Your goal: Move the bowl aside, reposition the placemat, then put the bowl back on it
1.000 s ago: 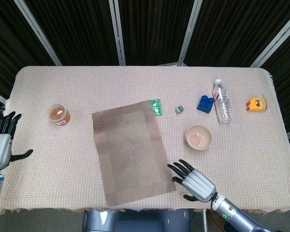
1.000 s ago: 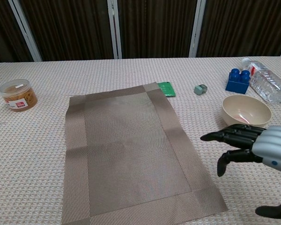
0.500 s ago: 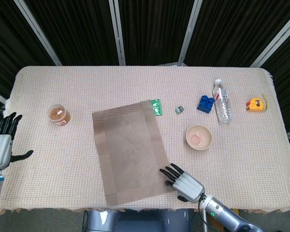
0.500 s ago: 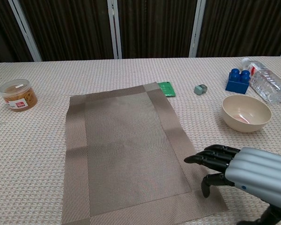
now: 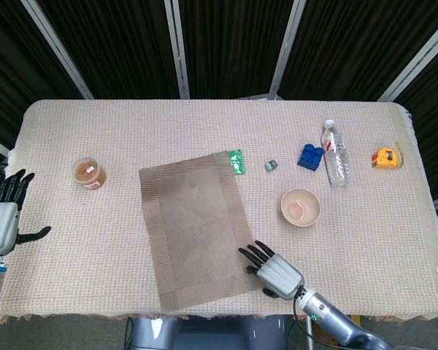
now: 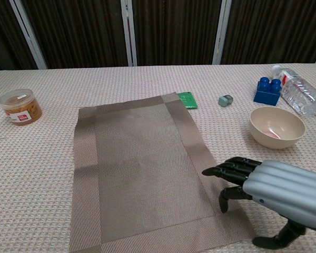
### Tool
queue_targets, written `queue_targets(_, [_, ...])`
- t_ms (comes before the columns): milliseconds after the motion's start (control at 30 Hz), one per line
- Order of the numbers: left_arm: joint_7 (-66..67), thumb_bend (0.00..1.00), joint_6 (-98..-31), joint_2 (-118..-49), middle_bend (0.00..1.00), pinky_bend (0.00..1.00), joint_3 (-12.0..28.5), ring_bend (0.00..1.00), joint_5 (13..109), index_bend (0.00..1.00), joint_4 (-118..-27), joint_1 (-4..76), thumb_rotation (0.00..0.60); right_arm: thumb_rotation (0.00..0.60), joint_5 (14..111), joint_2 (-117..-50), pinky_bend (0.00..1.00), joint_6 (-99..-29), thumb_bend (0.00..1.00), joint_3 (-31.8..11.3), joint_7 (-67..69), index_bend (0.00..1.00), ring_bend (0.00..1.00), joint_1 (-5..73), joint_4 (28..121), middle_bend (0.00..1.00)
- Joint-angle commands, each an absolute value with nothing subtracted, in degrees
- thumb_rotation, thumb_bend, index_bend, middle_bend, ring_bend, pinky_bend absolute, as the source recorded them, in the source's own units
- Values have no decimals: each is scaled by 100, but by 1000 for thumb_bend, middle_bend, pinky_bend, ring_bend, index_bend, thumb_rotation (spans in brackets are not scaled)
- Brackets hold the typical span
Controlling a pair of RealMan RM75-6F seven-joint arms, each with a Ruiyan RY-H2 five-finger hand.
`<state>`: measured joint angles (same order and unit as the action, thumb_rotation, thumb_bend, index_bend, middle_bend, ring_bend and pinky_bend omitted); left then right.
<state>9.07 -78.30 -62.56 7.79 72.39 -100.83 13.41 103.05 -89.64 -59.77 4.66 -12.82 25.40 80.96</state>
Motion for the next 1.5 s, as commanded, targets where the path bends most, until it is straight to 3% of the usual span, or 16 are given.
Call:
queue_targets(33, [893, 53, -7828, -6249, 0, 0, 780, 0, 7236, 0, -10083, 1336, 600, 600, 10281, -8989, 0, -5982, 163, 473, -1309, 375, 0, 2556, 8090, 0])
queue_targets(300, [860, 53, -7793, -6239, 0, 0, 774, 0, 7241, 0, -10080, 1339, 600, 600, 10248, -9052, 0, -6021, 321, 537, -1268, 374, 0, 2595, 8067, 0])
queue_targets(400, [848, 54, -7793, -6237, 0, 0, 776, 0, 7250, 0, -10083, 1339, 600, 600, 10263, -9070, 0, -6067, 338, 567, -1209, 384, 0, 2599, 8059, 0])
queue_targets(733, [849, 54, -7792, -6237, 0, 0, 764, 0, 7272, 0, -10095, 1332, 600, 600, 10426, -9280, 0, -6446, 401, 633, -819, 607, 0, 2601, 7703, 24])
queue_targets(1167, [808, 54, -7797, -6211, 0, 0, 757, 0, 7289, 0, -10117, 1313, 600, 600, 10716, -9283, 0, -6899, 416, 777, -522, 644, 0, 2627, 7448, 53])
queue_targets(1500, [763, 54, -7781, -6192, 0, 0, 746, 0, 7311, 0, -10106, 1306, 600, 600, 12014, -8484, 0, -8201, 417, 784, -1379, 645, 0, 2855, 7053, 64])
